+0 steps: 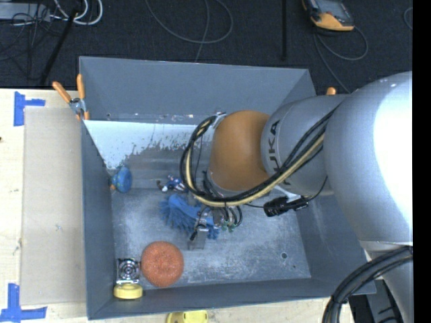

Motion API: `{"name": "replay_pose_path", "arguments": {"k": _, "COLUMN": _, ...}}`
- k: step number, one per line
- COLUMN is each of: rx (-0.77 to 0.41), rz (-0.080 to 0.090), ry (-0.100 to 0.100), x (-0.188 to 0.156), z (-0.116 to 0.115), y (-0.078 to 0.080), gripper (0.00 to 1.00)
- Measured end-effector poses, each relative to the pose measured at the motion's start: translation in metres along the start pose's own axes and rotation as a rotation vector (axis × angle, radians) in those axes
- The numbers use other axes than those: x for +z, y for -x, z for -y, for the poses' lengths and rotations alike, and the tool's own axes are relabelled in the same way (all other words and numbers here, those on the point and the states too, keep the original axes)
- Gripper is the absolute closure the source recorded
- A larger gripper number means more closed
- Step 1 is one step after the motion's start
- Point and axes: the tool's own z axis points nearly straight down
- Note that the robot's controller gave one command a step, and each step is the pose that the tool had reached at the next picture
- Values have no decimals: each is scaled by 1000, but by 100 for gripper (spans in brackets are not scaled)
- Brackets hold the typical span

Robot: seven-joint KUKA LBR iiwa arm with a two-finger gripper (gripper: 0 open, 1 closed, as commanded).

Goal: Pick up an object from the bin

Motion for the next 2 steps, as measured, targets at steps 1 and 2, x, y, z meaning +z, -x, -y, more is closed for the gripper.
{"name": "replay_pose_path", "arguments": {"k": 1, "rx": 176, "rz": -3, "ry": 2, "x": -2, "z": -7, "y": 4, "gripper": 0}}
{"name": "replay_pose_path", "arguments": {"k": 2, "rx": 24, "rz": 1, "ry": -1, "x": -1, "z": -2, "y": 2, "gripper": 0}}
